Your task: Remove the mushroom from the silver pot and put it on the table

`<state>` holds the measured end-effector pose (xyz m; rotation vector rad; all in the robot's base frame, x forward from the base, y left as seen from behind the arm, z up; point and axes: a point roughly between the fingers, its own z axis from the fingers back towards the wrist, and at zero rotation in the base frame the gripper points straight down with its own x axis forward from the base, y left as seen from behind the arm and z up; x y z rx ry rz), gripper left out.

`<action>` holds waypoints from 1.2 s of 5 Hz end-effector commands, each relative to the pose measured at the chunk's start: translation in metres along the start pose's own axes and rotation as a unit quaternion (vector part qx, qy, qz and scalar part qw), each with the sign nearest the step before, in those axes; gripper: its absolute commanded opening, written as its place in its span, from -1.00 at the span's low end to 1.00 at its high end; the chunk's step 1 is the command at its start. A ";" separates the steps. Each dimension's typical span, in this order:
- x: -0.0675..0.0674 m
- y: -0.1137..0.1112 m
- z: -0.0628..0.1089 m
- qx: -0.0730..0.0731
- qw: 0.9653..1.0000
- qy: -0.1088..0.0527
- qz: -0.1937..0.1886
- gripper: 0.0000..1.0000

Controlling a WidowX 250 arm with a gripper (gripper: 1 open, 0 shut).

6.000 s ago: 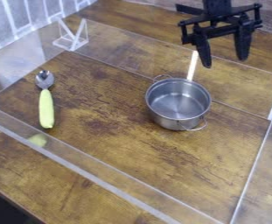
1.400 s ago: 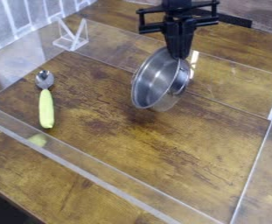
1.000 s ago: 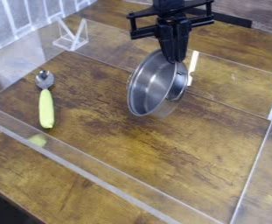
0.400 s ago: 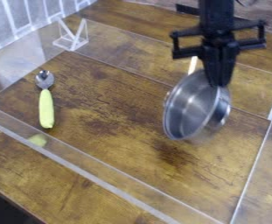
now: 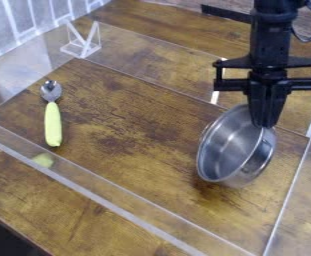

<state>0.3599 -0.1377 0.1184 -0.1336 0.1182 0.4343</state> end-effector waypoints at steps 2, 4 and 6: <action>0.000 0.012 0.051 -0.027 0.998 -0.026 -0.053 -1.00; -0.021 0.001 0.050 -0.018 0.995 -0.009 -0.099 -1.00; -0.015 0.011 0.041 -0.017 0.996 -0.001 -0.088 -1.00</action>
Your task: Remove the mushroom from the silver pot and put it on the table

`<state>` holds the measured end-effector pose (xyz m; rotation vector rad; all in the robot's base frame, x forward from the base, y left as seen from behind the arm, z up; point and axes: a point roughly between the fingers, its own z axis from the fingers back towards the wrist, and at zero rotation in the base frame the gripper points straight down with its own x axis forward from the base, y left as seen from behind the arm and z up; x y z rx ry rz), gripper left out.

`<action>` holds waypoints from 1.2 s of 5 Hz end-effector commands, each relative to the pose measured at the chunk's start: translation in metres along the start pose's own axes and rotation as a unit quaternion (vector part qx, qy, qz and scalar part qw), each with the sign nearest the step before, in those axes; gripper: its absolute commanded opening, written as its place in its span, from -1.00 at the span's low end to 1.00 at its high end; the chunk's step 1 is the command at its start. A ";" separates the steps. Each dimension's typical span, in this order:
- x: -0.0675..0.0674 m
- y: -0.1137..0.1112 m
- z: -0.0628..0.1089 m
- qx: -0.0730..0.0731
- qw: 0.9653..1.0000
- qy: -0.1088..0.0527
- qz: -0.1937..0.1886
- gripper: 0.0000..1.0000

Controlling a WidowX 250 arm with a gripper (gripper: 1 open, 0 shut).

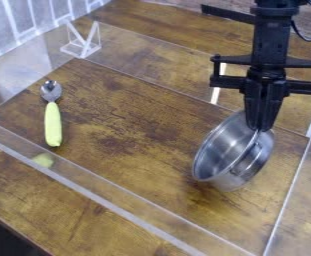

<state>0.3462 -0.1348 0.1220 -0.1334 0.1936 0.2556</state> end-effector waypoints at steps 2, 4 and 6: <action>0.022 0.016 0.040 -0.024 0.999 -0.037 -0.002 -1.00; 0.023 0.023 0.017 -0.011 0.999 -0.028 -0.016 -1.00; 0.009 0.024 -0.022 0.009 0.995 -0.005 -0.094 -1.00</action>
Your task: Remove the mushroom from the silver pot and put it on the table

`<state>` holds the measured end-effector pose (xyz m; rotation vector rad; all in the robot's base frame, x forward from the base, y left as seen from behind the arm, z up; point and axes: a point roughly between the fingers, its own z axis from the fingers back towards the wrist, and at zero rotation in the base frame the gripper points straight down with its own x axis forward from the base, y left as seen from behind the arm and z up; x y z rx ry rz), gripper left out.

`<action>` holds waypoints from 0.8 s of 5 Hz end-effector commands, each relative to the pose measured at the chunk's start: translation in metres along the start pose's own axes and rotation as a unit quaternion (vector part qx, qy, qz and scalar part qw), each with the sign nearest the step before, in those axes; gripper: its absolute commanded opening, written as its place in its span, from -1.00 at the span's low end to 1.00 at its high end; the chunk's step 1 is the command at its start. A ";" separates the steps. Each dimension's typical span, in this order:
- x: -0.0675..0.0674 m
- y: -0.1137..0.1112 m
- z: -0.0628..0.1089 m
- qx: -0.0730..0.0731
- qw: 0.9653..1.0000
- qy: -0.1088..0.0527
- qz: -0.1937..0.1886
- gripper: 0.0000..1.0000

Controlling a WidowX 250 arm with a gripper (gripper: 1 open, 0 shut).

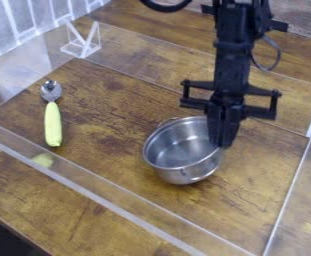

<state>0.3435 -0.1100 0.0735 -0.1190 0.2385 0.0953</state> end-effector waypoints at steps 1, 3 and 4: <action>-0.004 -0.011 0.002 0.008 0.996 -0.021 -0.088 -1.00; 0.018 -0.016 -0.035 0.005 0.995 -0.023 -0.096 -1.00; 0.015 -0.020 -0.013 -0.002 0.996 -0.041 -0.075 -1.00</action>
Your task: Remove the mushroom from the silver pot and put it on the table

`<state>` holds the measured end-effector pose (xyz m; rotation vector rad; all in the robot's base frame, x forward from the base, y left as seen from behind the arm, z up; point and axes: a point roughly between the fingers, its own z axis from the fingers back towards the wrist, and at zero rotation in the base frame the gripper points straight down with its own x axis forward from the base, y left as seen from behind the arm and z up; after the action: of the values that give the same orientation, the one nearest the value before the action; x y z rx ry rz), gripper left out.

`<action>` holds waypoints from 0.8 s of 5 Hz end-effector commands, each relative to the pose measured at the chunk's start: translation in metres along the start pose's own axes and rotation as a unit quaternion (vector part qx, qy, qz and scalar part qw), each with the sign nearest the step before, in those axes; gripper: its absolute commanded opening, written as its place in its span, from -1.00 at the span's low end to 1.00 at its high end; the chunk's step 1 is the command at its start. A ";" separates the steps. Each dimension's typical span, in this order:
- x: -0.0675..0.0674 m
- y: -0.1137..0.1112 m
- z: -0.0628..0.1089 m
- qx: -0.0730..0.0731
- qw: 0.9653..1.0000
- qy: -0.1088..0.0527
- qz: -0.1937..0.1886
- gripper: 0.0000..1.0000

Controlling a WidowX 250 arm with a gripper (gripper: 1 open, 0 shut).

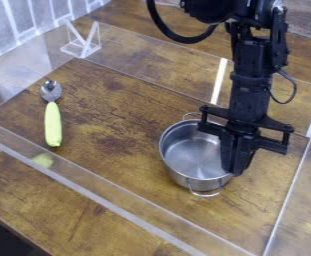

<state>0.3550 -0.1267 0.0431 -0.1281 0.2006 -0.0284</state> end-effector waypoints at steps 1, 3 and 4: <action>-0.002 -0.001 0.032 -0.008 0.999 -0.045 0.007 -1.00; -0.007 0.014 0.076 -0.020 0.995 -0.090 0.043 -1.00; -0.018 0.026 0.107 -0.024 0.992 -0.109 0.056 -1.00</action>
<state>0.3565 -0.0936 0.1128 -0.1488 0.0924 0.0977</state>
